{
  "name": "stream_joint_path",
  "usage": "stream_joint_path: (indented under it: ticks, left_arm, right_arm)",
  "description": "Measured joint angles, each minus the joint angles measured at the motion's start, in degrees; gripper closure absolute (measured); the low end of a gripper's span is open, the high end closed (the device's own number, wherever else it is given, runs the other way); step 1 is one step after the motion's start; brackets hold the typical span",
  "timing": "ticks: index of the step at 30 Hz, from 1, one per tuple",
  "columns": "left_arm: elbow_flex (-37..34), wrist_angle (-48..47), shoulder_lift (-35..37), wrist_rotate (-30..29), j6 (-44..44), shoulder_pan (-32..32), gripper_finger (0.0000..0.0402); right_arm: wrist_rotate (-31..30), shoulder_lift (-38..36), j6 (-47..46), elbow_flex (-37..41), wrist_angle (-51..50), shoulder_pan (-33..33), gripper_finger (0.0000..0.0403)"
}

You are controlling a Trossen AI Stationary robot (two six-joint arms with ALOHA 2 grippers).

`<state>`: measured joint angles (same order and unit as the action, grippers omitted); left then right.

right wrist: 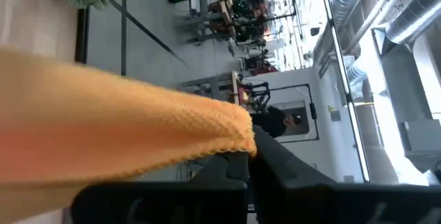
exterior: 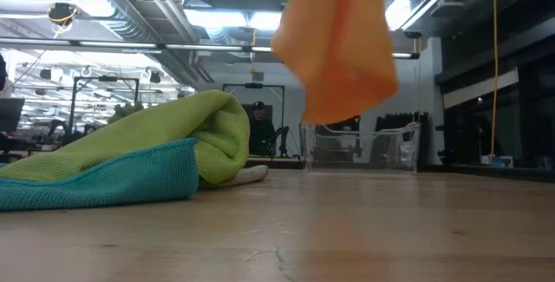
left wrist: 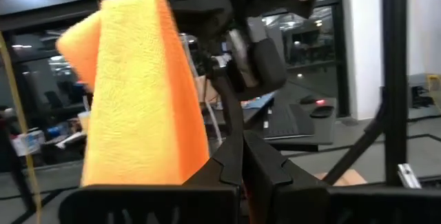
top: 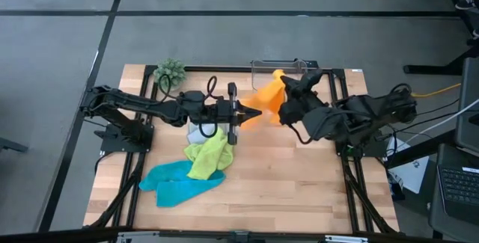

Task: Fold microfiber towels
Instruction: Fold the orange microfiber cloth

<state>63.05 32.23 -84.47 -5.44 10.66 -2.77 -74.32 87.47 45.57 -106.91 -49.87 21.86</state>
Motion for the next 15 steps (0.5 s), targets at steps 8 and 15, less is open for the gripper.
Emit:
stream_joint_path:
  ticks: [8,15]
  left_arm:
    - [0.0,-1.3,0.0,-3.9,3.1,2.2,0.0391]
    - [0.0,-3.2,0.0,-1.3,0.1,3.7,0.0335]
  right_arm:
    - [0.9,2.1,1.9,0.0,0.3,0.0,0.0402]
    - [4.9,2.5,4.3,0.0,6.8,-0.9,0.0402]
